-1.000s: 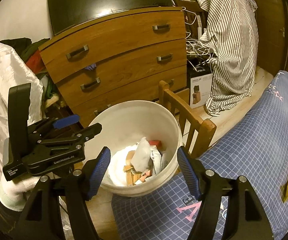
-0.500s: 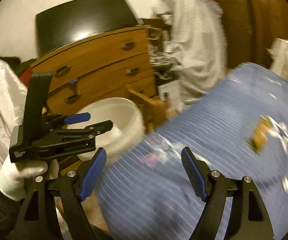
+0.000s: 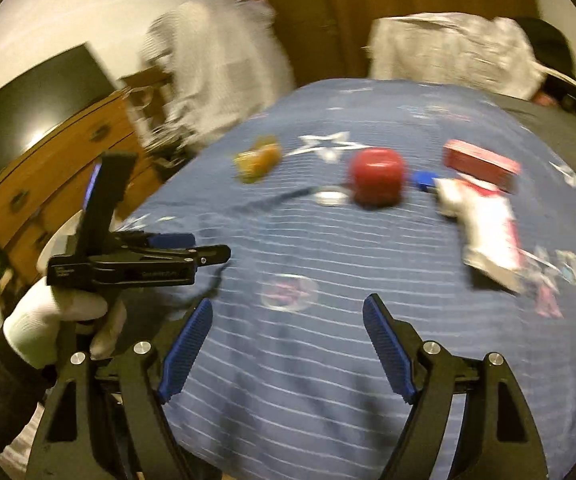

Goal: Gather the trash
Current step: 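Swing both open tools back over the remaining trash on the bed, then grasp the white plastic lid with the left tool while the right tool grasps the white medicine box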

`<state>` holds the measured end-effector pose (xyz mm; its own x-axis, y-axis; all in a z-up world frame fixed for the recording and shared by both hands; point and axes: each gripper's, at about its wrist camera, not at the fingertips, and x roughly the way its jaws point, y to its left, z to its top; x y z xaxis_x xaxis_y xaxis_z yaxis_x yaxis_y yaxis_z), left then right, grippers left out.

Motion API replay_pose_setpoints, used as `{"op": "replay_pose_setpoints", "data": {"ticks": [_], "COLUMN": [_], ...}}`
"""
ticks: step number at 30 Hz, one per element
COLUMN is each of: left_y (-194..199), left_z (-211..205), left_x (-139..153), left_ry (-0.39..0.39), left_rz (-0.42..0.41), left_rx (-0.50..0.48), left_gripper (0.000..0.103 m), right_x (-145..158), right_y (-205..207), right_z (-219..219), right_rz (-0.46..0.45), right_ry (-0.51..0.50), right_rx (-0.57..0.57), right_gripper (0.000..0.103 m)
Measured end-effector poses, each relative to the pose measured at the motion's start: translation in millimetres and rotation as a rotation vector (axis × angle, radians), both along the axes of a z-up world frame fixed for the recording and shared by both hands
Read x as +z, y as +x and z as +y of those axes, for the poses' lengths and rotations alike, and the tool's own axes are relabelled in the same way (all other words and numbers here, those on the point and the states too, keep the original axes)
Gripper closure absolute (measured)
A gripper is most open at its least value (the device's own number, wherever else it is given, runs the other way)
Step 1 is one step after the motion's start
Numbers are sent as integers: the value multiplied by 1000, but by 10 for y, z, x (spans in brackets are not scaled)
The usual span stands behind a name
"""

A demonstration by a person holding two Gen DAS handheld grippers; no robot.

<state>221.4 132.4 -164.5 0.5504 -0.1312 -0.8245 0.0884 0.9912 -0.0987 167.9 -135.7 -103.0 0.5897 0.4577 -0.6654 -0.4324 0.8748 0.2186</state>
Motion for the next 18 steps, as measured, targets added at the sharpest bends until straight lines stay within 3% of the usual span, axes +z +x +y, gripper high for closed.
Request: {"op": "replay_pose_setpoints", "data": {"ticks": [5,11,18], "left_y": [419,864,1156], "left_z": [-352,-543,-750], "left_x": [-53,-85,-124], "left_ry": [14,45,105], "left_rz": [20,34,14], "left_rx": [-34,-24,-7], "left_gripper": [34,34,34], "right_x": [-74,-114,-178], "right_y": [117,350,1120], "right_z": [-571,-895,-922], "right_rz": [-9,-15,-9], "right_ry": [32,57,-56], "right_rx": [-91,-136,-140], "right_gripper": [25,25,25]}}
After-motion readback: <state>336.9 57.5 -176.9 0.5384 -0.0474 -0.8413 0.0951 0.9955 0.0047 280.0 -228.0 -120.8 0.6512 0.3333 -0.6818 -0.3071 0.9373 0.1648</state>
